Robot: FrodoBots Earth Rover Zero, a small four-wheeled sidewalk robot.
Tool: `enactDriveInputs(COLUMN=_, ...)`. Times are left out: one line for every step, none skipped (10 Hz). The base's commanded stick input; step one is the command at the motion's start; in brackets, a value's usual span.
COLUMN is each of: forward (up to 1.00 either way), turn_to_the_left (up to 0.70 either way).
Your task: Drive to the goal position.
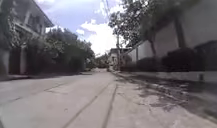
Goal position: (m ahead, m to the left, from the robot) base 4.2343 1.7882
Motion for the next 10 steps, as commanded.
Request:
enactDriveInputs(forward=0.5, turn_to_the_left=0.0)
enactDriveInputs(forward=0.5, turn_to_the_left=0.0)
enactDriveInputs(forward=0.5, turn_to_the_left=0.0)
enactDriveInputs(forward=0.5, turn_to_the_left=0.0)
enactDriveInputs(forward=0.5, turn_to_the_left=0.0)
enactDriveInputs(forward=0.5, turn_to_the_left=0.0)
enactDriveInputs(forward=0.5, turn_to_the_left=0.0)
enactDriveInputs(forward=0.5, turn_to_the_left=0.0)
enactDriveInputs(forward=0.5, turn_to_the_left=0.0)
enactDriveInputs(forward=0.5, turn_to_the_left=0.0)
